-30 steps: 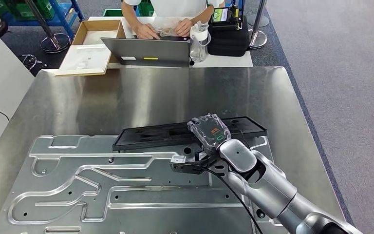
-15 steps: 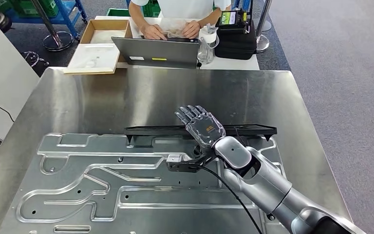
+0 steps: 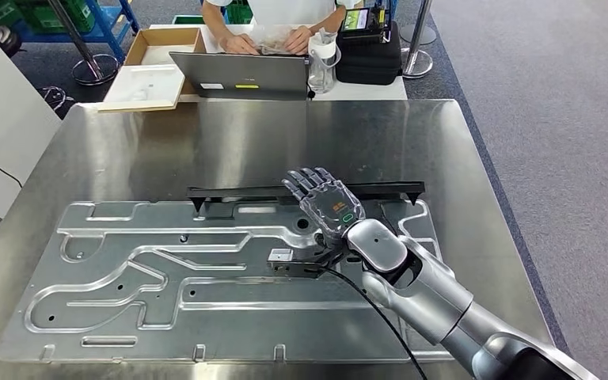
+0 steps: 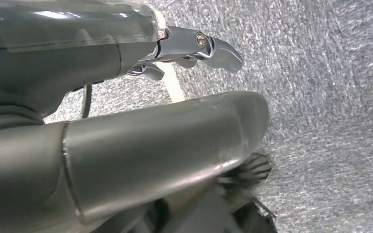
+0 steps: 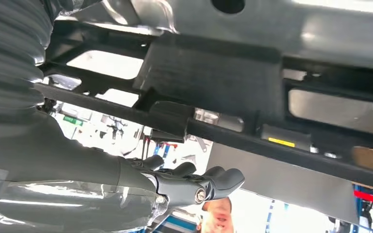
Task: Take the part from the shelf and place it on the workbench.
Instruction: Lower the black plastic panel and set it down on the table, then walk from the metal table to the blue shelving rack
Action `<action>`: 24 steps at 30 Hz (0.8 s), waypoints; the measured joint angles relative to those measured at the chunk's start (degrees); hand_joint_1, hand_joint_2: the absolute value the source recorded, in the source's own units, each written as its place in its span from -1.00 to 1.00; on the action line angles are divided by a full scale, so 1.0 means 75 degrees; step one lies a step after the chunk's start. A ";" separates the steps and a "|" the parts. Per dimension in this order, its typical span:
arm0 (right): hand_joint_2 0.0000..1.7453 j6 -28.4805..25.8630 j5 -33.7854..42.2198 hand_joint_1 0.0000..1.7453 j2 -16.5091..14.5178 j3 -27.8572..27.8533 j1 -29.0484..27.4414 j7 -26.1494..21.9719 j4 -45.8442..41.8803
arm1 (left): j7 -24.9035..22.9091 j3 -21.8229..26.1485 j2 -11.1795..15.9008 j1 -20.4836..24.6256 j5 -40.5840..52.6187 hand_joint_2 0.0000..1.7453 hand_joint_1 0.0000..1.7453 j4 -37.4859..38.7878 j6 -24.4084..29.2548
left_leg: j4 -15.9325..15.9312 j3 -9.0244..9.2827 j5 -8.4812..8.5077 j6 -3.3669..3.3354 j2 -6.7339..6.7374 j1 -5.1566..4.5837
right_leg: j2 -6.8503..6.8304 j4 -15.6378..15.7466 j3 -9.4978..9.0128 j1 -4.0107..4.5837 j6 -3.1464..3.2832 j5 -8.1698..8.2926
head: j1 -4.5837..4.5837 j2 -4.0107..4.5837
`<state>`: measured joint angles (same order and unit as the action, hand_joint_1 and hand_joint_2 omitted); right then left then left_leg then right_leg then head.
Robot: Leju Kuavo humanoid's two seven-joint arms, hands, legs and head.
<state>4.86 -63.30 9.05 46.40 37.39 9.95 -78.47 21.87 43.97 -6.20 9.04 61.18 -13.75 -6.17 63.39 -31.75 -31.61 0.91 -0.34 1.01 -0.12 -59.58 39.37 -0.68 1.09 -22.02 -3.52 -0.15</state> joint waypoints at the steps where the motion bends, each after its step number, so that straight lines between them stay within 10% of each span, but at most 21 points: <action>1: 1.00 -0.0001 0.0000 -1.00 0.0001 0.0001 0.0006 0.0003 -0.0001 | 0.0001 -0.0001 0.0000 0.0020 -0.0002 -1.00 -1.00 0.0000 -0.0004 | -0.0438 0.0255 0.0103 -0.0038 -0.0008 -0.0017 | 0.0001 0.0002 0.0035 0.0005 -0.0040 0.0062 | -0.0001 0.0000; 6: 1.00 -0.0003 0.0004 -1.00 0.0008 0.0004 0.0012 0.0009 0.0003 | -0.0007 -0.0006 -0.0007 0.0036 -0.0016 -1.00 -1.00 0.0000 -0.0007 | -0.0785 0.0231 0.0448 -0.0300 0.0013 -0.0060 | 0.0010 0.0062 0.0127 -0.0010 -0.0277 0.0220 | -0.0006 0.0000; 10: 1.00 -0.0001 0.0009 -1.00 0.0017 0.0004 -0.0011 0.0011 0.0012 | -0.0023 -0.0043 -0.0002 0.0043 -0.0071 -1.00 -1.00 0.0000 -0.0001 | -0.0836 -0.0182 0.0866 -0.0473 0.0085 -0.0052 | 0.0019 -0.1455 0.0514 -0.0031 -0.0374 -0.1191 | -0.0009 0.0000; 12: 1.00 -0.0004 0.0013 -1.00 0.0017 0.0004 -0.0043 0.0012 0.0017 | -0.0028 -0.0061 -0.0001 0.0039 -0.0082 -1.00 -1.00 0.0000 0.0001 | -0.0813 -0.0430 0.1040 -0.0465 0.0097 -0.0071 | 0.0018 -0.2073 0.0476 -0.0030 -0.0398 -0.1305 | -0.0009 0.0000; 15: 1.00 -0.0009 0.0018 -1.00 0.0017 0.0004 -0.0054 0.0021 0.0019 | -0.0036 -0.0112 -0.0004 0.0036 -0.0105 -1.00 -1.00 0.0000 0.0001 | -0.0737 -0.0771 0.1264 -0.0413 0.0095 -0.0083 | 0.0020 -0.1180 -0.0499 -0.0005 -0.0311 -0.0885 | -0.0007 0.0000; 18: 1.00 -0.0031 0.0018 -1.00 0.0012 0.0004 -0.0033 0.0036 -0.0004 | -0.0037 -0.0154 -0.0011 0.0029 -0.0117 -1.00 -1.00 0.0000 0.0001 | -0.0722 -0.0900 0.1467 -0.0294 0.0096 -0.0083 | 0.0016 0.0150 -0.1399 0.0078 -0.0171 -0.1092 | -0.0004 0.0000; 21: 1.00 -0.0039 0.0020 -1.00 0.0010 0.0004 -0.0032 0.0046 -0.0006 | -0.0037 -0.0165 -0.0002 0.0025 -0.0119 -1.00 -1.00 0.0000 0.0001 | -0.0751 -0.0954 0.1526 -0.0158 0.0085 -0.0061 | -0.0013 0.0325 -0.1341 0.0060 -0.0028 -0.0905 | -0.0004 0.0000; 23: 1.00 -0.0039 0.0020 -1.00 0.0006 0.0004 -0.0033 0.0054 -0.0003 | -0.0039 -0.0167 0.0007 0.0017 -0.0120 -1.00 -1.00 0.0000 0.0000 | -0.0308 -0.1133 0.0942 -0.0087 0.0064 -0.0049 | -0.0051 0.0391 -0.1163 0.0004 0.0094 -0.0675 | -0.0002 0.0000; 24: 0.50 -0.0039 0.0020 -1.00 0.0004 0.0004 -0.0036 0.0055 -0.0001 | -0.0039 -0.0168 0.0010 0.0014 -0.0121 -1.00 -1.00 0.0000 0.0000 | 0.0117 -0.1245 0.0511 -0.0055 0.0060 -0.0037 | -0.0059 0.0392 -0.1045 0.0009 0.0122 -0.0571 | -0.0001 0.0000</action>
<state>4.57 -63.14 9.08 46.42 37.12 10.36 -78.48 21.58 42.71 -6.13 9.14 60.28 -13.75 -6.17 64.27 -41.08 -27.78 0.49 0.11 0.74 -0.56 -56.64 31.53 -0.61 2.01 -26.30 -3.53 -0.15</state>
